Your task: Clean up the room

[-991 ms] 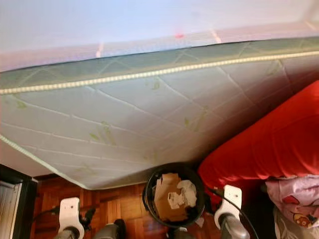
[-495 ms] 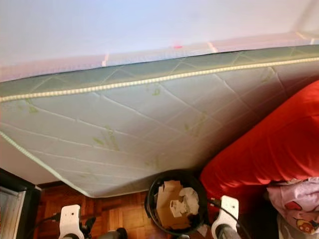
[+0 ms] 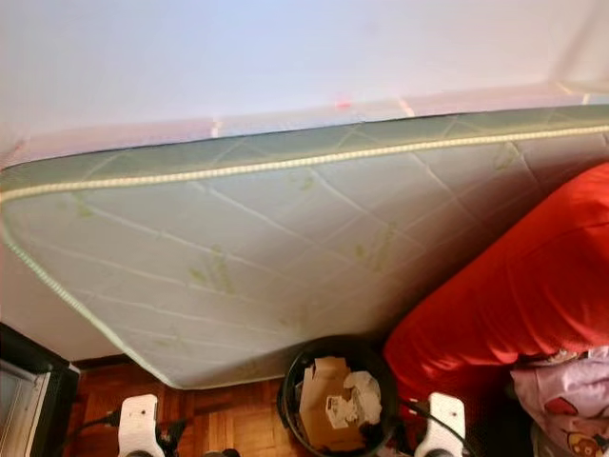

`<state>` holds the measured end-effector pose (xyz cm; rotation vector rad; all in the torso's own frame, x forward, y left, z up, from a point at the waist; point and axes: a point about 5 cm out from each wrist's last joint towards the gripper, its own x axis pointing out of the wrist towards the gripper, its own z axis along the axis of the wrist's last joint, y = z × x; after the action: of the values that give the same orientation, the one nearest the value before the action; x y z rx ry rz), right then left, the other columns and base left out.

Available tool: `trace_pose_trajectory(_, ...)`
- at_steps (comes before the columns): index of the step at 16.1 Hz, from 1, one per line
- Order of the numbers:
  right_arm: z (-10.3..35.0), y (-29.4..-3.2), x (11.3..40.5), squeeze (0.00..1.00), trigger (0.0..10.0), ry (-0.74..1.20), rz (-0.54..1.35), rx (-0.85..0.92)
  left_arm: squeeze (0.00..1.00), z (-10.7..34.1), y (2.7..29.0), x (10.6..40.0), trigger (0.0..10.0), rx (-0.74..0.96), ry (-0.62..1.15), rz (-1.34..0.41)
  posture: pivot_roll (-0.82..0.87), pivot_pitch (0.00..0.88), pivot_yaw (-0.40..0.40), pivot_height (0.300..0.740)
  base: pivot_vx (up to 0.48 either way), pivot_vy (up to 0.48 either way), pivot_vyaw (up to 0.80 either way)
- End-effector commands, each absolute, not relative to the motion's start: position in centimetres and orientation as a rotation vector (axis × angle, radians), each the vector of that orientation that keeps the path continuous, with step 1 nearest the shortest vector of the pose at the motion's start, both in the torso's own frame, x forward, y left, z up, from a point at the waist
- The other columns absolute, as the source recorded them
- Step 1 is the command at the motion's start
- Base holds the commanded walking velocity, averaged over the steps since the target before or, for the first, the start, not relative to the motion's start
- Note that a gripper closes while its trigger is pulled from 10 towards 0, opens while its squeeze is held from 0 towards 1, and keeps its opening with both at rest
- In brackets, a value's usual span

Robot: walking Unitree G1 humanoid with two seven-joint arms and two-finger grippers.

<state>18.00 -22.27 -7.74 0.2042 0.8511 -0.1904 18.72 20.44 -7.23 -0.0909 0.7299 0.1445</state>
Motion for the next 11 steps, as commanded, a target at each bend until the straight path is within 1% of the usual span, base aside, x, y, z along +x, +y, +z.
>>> trace_pose_trajectory(1,-8.32,-21.36,17.27,0.0,10.0,0.888,-0.184,0.213,0.0,-7.97,20.64,17.42,10.0,-0.094,0.79,0.16,0.08,0.109,-0.021,0.74,-0.27,0.0,0.0)
trace_pose_trajectory(11,-8.24,-21.2,17.57,0.0,10.0,0.887,-0.187,0.223,0.0,-7.99,20.9,17.38,10.0,-0.093,0.802,0.163,0.08,0.138,-0.018,0.74,-0.277,0.0,0.0)
